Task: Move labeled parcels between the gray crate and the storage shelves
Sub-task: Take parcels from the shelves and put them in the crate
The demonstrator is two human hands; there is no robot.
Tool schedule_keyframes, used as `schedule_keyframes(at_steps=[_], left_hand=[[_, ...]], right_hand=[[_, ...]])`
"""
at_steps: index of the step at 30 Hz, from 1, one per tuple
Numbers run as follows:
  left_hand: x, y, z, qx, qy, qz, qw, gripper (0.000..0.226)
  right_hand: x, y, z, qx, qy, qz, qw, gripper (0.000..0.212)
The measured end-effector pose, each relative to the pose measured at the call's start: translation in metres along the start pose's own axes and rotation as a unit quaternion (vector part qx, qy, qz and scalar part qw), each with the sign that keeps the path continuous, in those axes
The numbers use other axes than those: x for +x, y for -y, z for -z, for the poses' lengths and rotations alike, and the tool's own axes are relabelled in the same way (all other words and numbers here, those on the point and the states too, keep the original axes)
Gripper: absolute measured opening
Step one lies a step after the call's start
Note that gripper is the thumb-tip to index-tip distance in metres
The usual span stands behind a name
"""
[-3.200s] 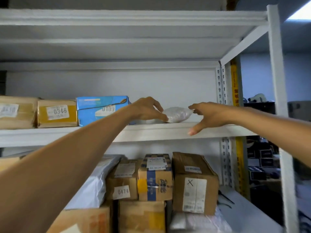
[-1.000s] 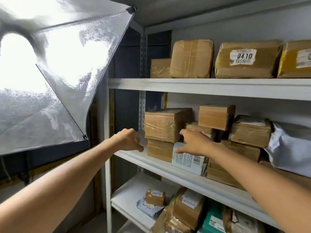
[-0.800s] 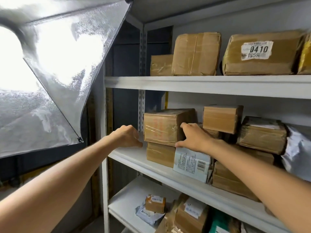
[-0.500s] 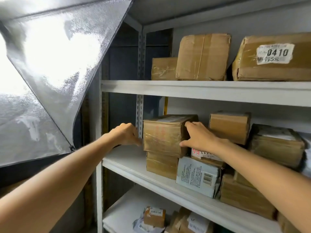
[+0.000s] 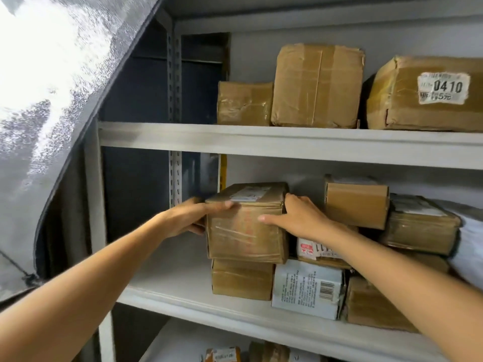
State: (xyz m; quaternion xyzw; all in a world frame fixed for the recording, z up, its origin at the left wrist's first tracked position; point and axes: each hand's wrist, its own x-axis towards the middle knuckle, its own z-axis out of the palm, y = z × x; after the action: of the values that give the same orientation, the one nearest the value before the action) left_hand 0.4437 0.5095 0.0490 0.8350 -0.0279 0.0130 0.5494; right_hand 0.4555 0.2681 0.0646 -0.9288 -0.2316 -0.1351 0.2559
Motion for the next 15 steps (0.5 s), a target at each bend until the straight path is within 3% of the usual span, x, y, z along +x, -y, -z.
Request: schedule_keyframes(at_steps=[3,7,11,15], left_hand=[[0.013,0.003,-0.004,-0.113,-0.036,0.045,0.992,0.052],[0.016,0.012,-0.004,-0.153,-0.049,0.068,0.985,0.040],[0.009,0.020,-0.006,-0.183,-0.055,0.051,0.980,0.043],[-0.002,0.030,-0.014,-0.213,-0.059,0.016,0.975,0.048]], right_hand=[[0.000,0.012,-0.011,0.068,-0.016,-0.036,0.997,0.045],[0.002,0.017,-0.026,0.157,-0.066,-0.102,0.980,0.050],[0.001,0.015,-0.028,0.261,-0.065,-0.154,0.951,0.059],[-0.007,0.011,-0.027,0.316,-0.066,-0.144,0.935,0.071]])
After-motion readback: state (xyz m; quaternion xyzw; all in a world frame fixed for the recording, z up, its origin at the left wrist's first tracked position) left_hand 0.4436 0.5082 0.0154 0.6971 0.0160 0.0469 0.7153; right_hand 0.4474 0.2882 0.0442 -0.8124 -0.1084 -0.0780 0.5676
